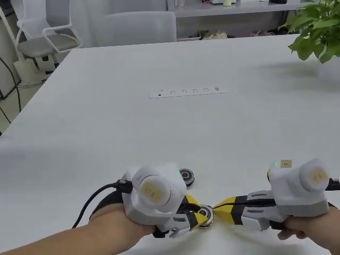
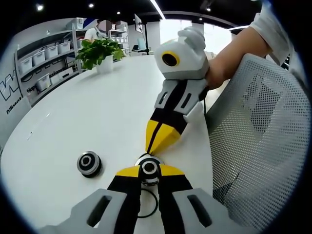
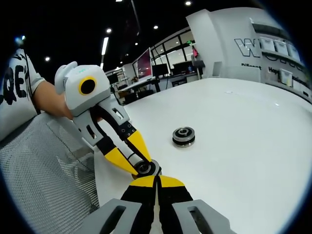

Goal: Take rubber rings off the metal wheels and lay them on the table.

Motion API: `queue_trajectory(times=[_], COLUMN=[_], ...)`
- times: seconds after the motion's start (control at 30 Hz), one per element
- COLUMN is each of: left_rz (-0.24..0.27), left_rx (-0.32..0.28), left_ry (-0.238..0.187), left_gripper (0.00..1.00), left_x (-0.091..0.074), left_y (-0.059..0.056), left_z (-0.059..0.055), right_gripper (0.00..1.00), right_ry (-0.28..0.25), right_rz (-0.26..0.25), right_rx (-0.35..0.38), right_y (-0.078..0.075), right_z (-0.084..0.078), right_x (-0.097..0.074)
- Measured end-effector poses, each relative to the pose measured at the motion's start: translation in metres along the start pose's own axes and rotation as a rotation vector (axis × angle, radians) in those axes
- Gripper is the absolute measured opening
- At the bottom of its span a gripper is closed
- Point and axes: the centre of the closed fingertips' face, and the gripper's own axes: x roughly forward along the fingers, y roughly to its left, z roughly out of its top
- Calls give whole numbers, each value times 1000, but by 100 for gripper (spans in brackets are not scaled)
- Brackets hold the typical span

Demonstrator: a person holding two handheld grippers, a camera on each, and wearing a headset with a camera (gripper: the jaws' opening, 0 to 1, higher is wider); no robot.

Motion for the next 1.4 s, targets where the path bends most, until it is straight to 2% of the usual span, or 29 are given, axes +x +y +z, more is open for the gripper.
queue_trajectory(times=[1.4], left_rz=[-4], left_rx=[-1], left_ry=[-2], left_gripper=[7], left_x=[0], left_y=[0], left_z=[0], right_gripper=[0], right_ry=[-17], right_rz=[23], right_rx=[22], right_y=[7], right_z=[4], right_x=[-1])
